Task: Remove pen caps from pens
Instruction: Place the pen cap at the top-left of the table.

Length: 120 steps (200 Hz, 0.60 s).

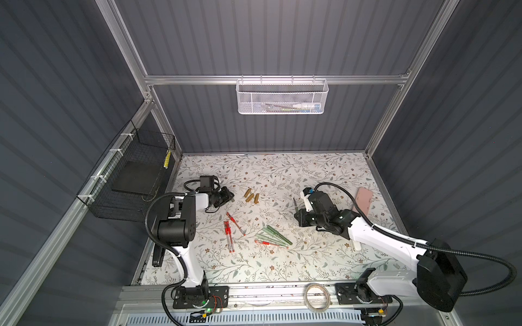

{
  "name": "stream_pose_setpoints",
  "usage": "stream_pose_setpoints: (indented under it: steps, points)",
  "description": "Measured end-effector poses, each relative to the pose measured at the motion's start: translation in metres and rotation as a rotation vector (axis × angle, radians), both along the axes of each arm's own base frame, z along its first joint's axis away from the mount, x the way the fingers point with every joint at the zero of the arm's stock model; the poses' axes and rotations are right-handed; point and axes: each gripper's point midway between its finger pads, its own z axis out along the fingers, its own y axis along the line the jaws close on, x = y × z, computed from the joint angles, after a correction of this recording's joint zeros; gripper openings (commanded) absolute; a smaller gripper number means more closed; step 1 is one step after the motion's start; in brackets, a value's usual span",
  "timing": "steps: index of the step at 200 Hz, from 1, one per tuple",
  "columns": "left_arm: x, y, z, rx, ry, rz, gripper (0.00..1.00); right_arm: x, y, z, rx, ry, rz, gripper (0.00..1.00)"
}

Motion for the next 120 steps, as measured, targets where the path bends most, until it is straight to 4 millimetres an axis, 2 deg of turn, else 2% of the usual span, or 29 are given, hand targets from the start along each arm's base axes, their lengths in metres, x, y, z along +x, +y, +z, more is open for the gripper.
stream_pose_setpoints:
  steps: [74,103,120]
  points:
    - [0.000,0.004,0.003,0.029,-0.006,0.012,0.31,-0.002,-0.006,-0.003,-0.038,0.016,0.001,0.00]
    - [-0.006,0.005,0.005,0.043,-0.001,0.012,0.40,0.004,-0.005,-0.004,-0.056,0.029,-0.001,0.00]
    - [-0.006,0.006,0.016,0.056,-0.024,0.007,0.46,0.009,-0.002,-0.007,-0.068,0.041,-0.005,0.00]
